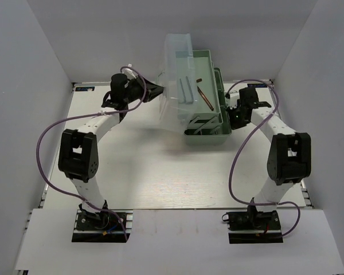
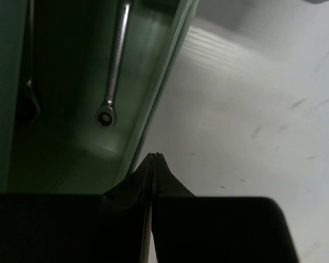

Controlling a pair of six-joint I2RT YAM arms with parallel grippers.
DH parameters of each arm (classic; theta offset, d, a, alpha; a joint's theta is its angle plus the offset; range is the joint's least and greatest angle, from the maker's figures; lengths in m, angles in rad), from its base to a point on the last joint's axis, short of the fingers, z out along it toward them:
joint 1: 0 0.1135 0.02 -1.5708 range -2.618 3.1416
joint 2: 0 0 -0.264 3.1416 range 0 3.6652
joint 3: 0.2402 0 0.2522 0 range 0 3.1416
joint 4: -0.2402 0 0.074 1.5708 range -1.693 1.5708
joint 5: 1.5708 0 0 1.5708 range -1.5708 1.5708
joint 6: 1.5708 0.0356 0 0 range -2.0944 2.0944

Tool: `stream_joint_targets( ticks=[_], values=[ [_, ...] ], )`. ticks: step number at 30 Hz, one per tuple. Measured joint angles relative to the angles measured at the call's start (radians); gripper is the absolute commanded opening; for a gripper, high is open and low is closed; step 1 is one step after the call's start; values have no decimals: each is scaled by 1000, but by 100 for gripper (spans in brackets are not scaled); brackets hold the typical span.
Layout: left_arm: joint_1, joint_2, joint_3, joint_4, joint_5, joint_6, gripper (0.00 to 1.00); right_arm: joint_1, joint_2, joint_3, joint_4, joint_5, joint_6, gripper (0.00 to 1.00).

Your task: Sort the tools into containers

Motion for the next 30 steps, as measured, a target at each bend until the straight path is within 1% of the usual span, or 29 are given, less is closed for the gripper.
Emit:
stream_joint_targets(
  ticks=[5,8,11,12,15,16,17,18,19,20,21,22,23,25,27,28,30],
  values=[
    [-29,84,40,50,71,-18,33,-53,44,2,-6,-204,64,0],
    [-36,135,79,121,123,-45,34,-85,48,3,1,-306,95,0],
    [-51,143,88,124,175,-46,37,-101,48,3,2,-346,106,0],
    [-54,142,88,112,178,-42,40,-101,48,3,2,-342,108,0],
    [-61,105,66,61,161,-10,49,-98,41,-3,17,-311,110,0],
    [-60,74,49,34,134,11,49,-96,31,-13,28,-294,110,0],
    [-56,39,33,1,112,29,51,-94,14,-26,34,-268,109,3],
    [-51,-6,18,-33,85,51,51,-92,-4,-38,40,-243,109,13],
    [-47,-54,7,-58,59,76,54,-89,-26,-51,44,-204,109,24],
    [-45,-100,-2,-76,42,98,55,-89,-44,-60,46,-171,113,37],
    [-39,-153,-13,-93,24,122,59,-88,-65,-67,49,-135,113,62],
    [-35,-202,-21,-118,7,159,71,-89,-89,-76,55,-103,115,78],
    [-33,-249,-24,-151,-7,208,82,-89,-115,-86,57,-75,107,91],
    [-40,-324,-24,-236,-52,322,89,-93,-184,-124,71,-35,92,91],
    [-48,-377,-35,-325,-93,444,91,-97,-270,-173,77,-25,79,91],
    [-53,-411,-71,-351,-120,514,100,-97,-319,-201,80,-25,76,91],
    [-59,-483,-179,-412,-172,631,100,-94,-402,-249,76,-34,76,91]
  ],
)
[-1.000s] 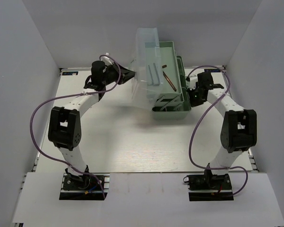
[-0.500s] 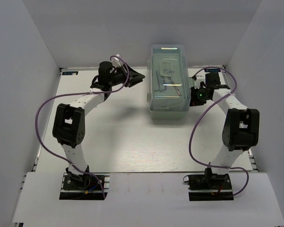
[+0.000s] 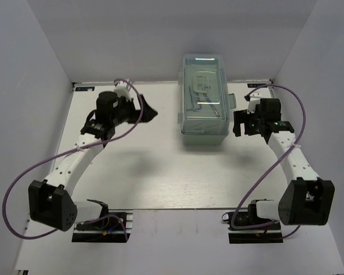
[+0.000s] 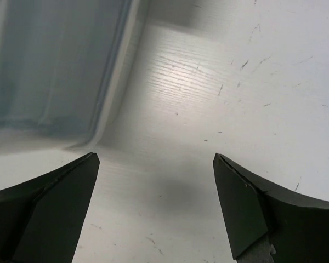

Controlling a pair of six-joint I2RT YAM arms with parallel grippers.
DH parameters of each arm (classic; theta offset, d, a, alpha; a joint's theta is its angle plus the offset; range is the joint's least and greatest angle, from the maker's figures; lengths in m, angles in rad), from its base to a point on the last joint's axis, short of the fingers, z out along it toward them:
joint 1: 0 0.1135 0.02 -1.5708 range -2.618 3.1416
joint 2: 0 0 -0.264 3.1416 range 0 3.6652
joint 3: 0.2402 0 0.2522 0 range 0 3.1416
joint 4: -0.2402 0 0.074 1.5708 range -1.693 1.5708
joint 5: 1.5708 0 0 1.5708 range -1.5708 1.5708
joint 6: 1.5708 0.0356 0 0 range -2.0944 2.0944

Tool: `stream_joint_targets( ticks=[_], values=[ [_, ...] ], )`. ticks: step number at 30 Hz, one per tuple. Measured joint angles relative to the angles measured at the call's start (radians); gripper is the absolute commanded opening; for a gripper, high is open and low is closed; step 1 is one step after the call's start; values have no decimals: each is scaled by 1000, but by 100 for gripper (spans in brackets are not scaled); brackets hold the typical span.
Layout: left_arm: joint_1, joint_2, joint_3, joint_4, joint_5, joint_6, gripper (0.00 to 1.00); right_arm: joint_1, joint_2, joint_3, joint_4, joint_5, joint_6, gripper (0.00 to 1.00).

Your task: Sort the tools into containers

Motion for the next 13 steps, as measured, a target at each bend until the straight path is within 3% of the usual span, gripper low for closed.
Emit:
stream_joint_targets(
  ticks=[6,13],
  values=[
    [3,-250,-353,-138,-141,214,100,6,-128,-105,-17,-27,50,91],
    [3,-444,-395,-127,-183,293,100,6,-302,-278,-23,-40,79,91]
  ],
)
